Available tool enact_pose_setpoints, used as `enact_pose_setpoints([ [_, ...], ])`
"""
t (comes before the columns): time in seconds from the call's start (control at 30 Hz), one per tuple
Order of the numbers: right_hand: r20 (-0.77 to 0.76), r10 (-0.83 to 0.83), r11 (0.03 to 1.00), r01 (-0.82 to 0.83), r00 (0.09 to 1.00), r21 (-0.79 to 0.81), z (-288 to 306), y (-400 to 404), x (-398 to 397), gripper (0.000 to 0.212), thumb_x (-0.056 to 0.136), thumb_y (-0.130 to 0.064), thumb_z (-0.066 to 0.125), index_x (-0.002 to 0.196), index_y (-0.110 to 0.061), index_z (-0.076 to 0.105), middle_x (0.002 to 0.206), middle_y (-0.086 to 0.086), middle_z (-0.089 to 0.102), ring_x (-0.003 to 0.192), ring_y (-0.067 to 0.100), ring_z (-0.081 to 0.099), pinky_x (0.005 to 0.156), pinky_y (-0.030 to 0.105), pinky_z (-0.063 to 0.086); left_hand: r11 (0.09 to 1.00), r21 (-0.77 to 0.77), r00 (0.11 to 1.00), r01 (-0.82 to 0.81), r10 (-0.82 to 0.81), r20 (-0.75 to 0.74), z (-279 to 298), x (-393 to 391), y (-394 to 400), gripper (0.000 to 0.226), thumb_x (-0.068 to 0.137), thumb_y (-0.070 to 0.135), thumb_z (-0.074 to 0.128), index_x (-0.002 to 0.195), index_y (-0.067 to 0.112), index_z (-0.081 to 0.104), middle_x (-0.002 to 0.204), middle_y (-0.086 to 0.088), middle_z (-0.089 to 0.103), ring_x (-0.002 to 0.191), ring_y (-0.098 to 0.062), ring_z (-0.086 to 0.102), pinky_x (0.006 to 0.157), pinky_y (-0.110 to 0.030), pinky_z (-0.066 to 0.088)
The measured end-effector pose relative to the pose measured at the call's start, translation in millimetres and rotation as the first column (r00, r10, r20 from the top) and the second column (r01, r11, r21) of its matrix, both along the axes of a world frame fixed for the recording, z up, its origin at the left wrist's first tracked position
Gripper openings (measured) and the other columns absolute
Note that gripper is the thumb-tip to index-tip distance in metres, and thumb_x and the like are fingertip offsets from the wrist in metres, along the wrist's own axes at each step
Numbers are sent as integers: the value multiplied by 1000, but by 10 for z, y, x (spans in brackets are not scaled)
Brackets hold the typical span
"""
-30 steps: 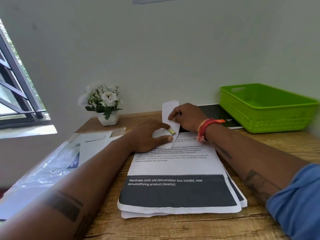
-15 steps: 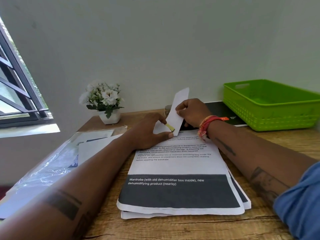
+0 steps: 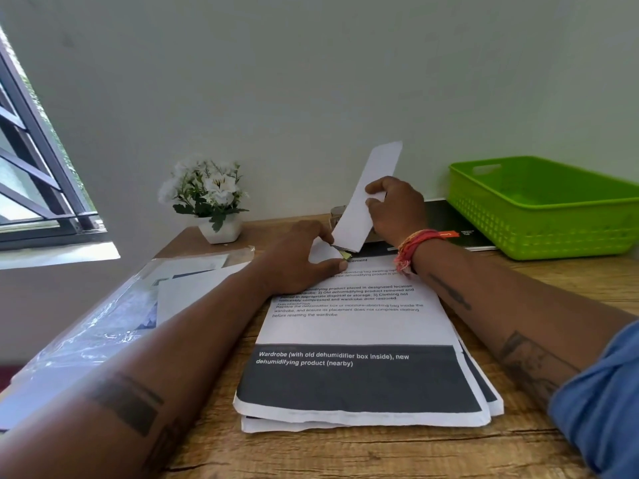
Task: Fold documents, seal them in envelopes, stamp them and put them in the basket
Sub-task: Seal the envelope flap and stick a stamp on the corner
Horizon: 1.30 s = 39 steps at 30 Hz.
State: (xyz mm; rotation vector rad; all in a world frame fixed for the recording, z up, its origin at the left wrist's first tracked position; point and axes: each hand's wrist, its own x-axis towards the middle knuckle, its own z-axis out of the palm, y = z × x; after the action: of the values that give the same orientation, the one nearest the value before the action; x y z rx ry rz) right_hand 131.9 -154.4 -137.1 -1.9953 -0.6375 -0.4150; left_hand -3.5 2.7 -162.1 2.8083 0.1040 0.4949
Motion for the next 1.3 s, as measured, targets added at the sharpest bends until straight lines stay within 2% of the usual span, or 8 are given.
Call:
enact_pose_setpoints([
  [0.13, -49, 27, 998, -29, 998, -58, -43, 48, -2, 25, 94, -15, 64, 119, -14, 67, 125, 6, 64, 108, 26, 64, 96, 31, 52, 1000, 3, 1000, -4, 4, 20, -6, -14, -12, 48, 81, 66, 68, 115, 37, 53, 131, 12, 51, 108, -6, 44, 86, -24, 33],
  [0.23, -122, 48, 999, -50, 991, -18, -49, 82, -22, 23, 91, -17, 67, 114, -17, 67, 120, 7, 66, 93, 28, 70, 80, 42, 61, 1000, 6, 1000, -8, 8, 18, -6, -17, -34, 49, 80, 66, 69, 115, 36, 53, 132, 10, 50, 106, -5, 42, 85, -25, 34],
  [0.4, -240, 106, 993, -114, 965, -21, -74, 79, -61, 29, 89, -13, 70, 116, -18, 60, 112, 5, 66, 65, 20, 73, 44, 19, 52, 1000, 1, 999, -8, 8, 34, 1, -21, -52, 49, 80, 65, 70, 114, 34, 51, 129, 11, 49, 104, -5, 41, 84, -25, 33],
  [0.63, -360, 195, 971, -232, 912, -62, -40, 19, -131, 27, 87, -14, 74, 108, -15, 58, 74, 4, 68, 33, 3, 53, 38, 19, 41, 1000, 0, 999, 7, -7, 52, -8, -18, -28, 49, 81, 63, 71, 113, 32, 50, 130, 9, 46, 114, -8, 44, 88, -24, 32],
  [0.8, -411, 247, 952, -299, 877, -66, 3, -62, -97, 28, 84, -15, 78, 107, -13, 61, 64, 4, 66, 38, 10, 49, 41, 21, 41, 1000, -9, 1000, 23, -23, 20, 3, -32, -8, 50, 81, 62, 71, 116, 33, 50, 160, 0, 27, 151, -14, 20, 107, -26, 25],
  [1.03, -459, 365, 899, -434, 810, -52, -42, -36, -184, 26, 83, -29, 80, 101, -17, 66, 56, 1, 58, 38, 11, 44, 39, 20, 38, 1000, -18, 999, 21, -21, 29, 5, -36, -13, 50, 79, 65, 70, 114, 36, 48, 164, -3, 22, 152, -15, 17, 116, -35, 27],
  [1.13, -495, 389, 878, -475, 777, -54, -31, -4, -207, 28, 91, -41, 68, 102, -14, 70, 52, 0, 57, 38, 13, 43, 40, 21, 37, 999, -29, 998, 29, -28, 48, 2, -42, -11, 50, 79, 64, 71, 113, 35, 48, 164, -3, 23, 153, -13, 16, 114, -34, 28],
  [1.3, -435, 259, 963, -267, 862, 45, -7, 5, -163, 18, 101, -24, 50, 103, -15, 66, 59, 3, 64, 38, 15, 49, 39, 22, 40, 1000, -15, 999, 24, -23, 42, 4, -31, -24, 52, 79, 64, 71, 115, 34, 48, 166, -2, 17, 153, -14, 16, 111, -31, 25],
])
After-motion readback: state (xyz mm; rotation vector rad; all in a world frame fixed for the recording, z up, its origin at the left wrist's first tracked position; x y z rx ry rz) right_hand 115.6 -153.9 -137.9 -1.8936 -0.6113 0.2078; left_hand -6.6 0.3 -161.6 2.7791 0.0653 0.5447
